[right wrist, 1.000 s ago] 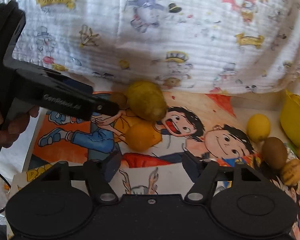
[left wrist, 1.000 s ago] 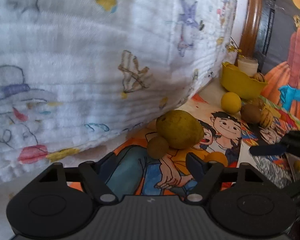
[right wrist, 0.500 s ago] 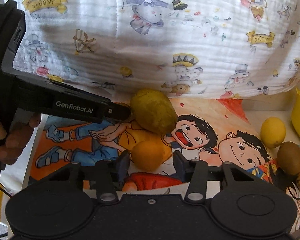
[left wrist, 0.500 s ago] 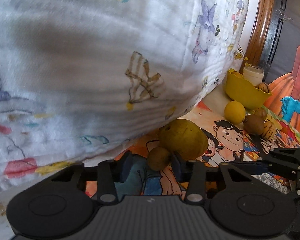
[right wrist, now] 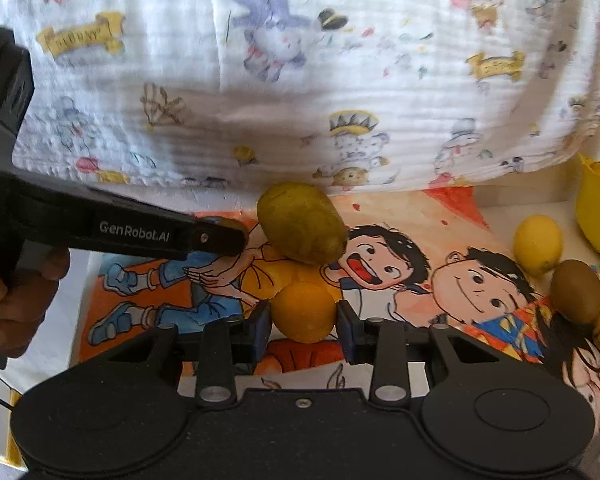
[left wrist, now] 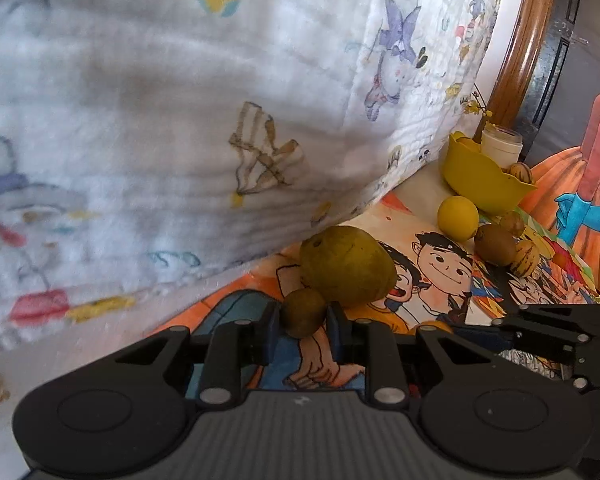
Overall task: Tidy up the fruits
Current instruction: 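Grasp another small brown fruit with the left gripper while the right gripper grasps the orange mandarin, then carry the small brown fruit in the left gripper to the tray while the right carries the mandarin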
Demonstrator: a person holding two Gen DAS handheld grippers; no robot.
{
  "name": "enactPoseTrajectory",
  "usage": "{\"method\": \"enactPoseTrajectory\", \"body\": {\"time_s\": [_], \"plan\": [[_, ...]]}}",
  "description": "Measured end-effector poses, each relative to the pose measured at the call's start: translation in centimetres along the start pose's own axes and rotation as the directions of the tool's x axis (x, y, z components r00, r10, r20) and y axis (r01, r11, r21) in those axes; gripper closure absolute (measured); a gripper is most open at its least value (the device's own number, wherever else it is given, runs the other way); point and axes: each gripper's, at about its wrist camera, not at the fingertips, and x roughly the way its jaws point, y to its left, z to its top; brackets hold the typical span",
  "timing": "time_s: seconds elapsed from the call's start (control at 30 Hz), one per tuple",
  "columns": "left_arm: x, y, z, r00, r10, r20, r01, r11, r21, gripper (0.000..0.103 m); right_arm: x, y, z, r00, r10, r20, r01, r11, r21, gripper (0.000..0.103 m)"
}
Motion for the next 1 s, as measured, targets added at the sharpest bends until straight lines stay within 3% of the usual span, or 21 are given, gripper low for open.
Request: {"method": "enactPoseTrajectory", "body": {"time_s": [0.27, 0.5, 0.73, 1.0], "plan": [[-2.1, -1.7, -0.8, 1.000, 0.001, -0.001, -0.001, 1.000, -0.017, 0.076, -6.4, -1.4, -1.6, 0.995, -0.083, 0.054, 0.078, 0.994, 0.080, 0.066], [-3.8, -5.2, -1.4, 0.999, -0.039, 0.000, 0.039, 0.999, 0.005, 0.076, -12.5, -3.0, -4.5, 0.975, -0.199, 0.097, 0.180, 0.968, 0.174, 0.066], [-4.5, -9.9, -1.9, 0.994, -0.110, -0.007, 0.110, 0.993, 0.038, 0.076, -17.2, -4.9, -8.5, 0.938, -0.337, 0.084, 0.307, 0.918, 0.252, 0.066], [-4.4, -16.7, -3.3, 0.975, -0.218, -0.033, 0.220, 0.970, 0.107, 0.076, -21.4, -7.3, -14.0, 0.874, -0.485, 0.034, 0.436, 0.813, 0.387, 0.066]]}}
